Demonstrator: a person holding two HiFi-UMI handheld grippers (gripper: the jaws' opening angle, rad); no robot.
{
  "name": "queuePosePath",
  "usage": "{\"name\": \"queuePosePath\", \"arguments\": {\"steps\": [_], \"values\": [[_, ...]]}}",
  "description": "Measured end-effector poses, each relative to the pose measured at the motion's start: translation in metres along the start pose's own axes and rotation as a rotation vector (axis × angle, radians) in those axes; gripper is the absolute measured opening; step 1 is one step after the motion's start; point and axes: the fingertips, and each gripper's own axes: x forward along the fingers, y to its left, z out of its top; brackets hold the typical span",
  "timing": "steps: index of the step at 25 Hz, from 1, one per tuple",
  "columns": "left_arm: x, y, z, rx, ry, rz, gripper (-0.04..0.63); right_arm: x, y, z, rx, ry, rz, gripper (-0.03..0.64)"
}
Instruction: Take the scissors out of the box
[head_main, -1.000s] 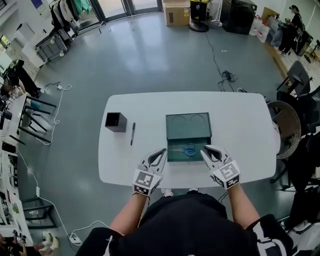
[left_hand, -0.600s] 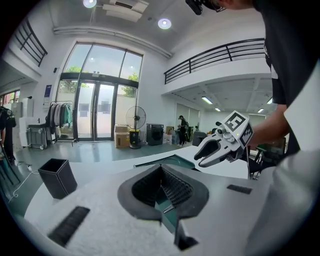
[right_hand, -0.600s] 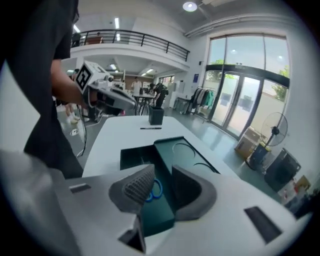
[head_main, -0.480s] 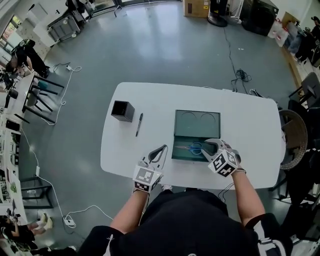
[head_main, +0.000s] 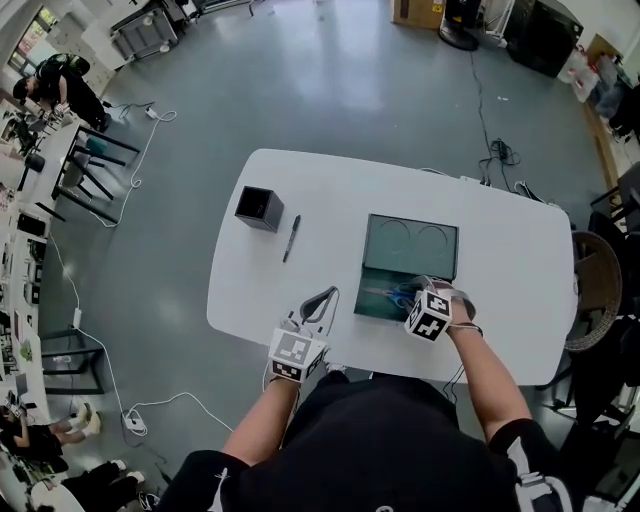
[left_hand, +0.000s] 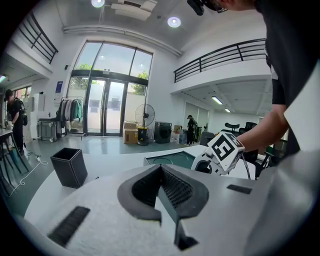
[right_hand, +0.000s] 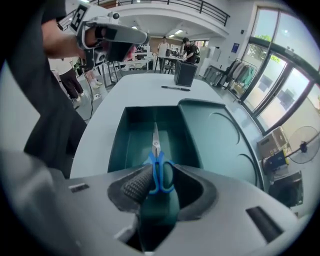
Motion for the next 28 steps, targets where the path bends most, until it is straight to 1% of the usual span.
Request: {"name": "queuePosePath", "arguments": {"steps": [3, 7, 11, 15, 17, 22, 25, 28], "values": [[-0.004, 0.004, -0.003, -0.002, 0.003, 0.011, 0.008, 0.013, 0.005, -0.002, -0.013, 0.052, 0.022, 0.135], [-0.008, 0.01, -0.004, -0.009, 0.01, 0.026, 0.008, 0.024, 0.006, -0.002, -0.037, 0.096, 0.04, 0.135], [-0.009, 0.013, -0.006, -0.013, 0.019, 0.029, 0.008, 0.033, 0.008, -0.002, -0.033, 0.119, 0.06, 0.133], [-0.009, 0.01, -0.006, -0.001, 0.02, 0.02, 0.008, 0.035, 0.009, -0.004, -0.022, 0.139, 0.1, 0.103], [-0.011, 0.009, -0.005, 0.009, 0.029, 0.017, 0.008, 0.035, 0.01, -0.002, -0.015, 0.137, 0.107, 0.1], [-0.012, 0.005, -0.003, 0.015, 0.025, 0.006, 0.008, 0.032, 0.009, -0.003, 0.034, 0.131, 0.092, 0.091], [-0.014, 0.002, -0.003, 0.029, 0.017, -0.001, 0.008, 0.027, 0.009, -0.002, 0.04, 0.122, 0.056, 0.091], [-0.015, -0.003, -0.006, 0.027, 0.015, -0.008, 0.008, 0.014, 0.009, 0.002, 0.048, 0.084, 0.015, 0.089]]}}
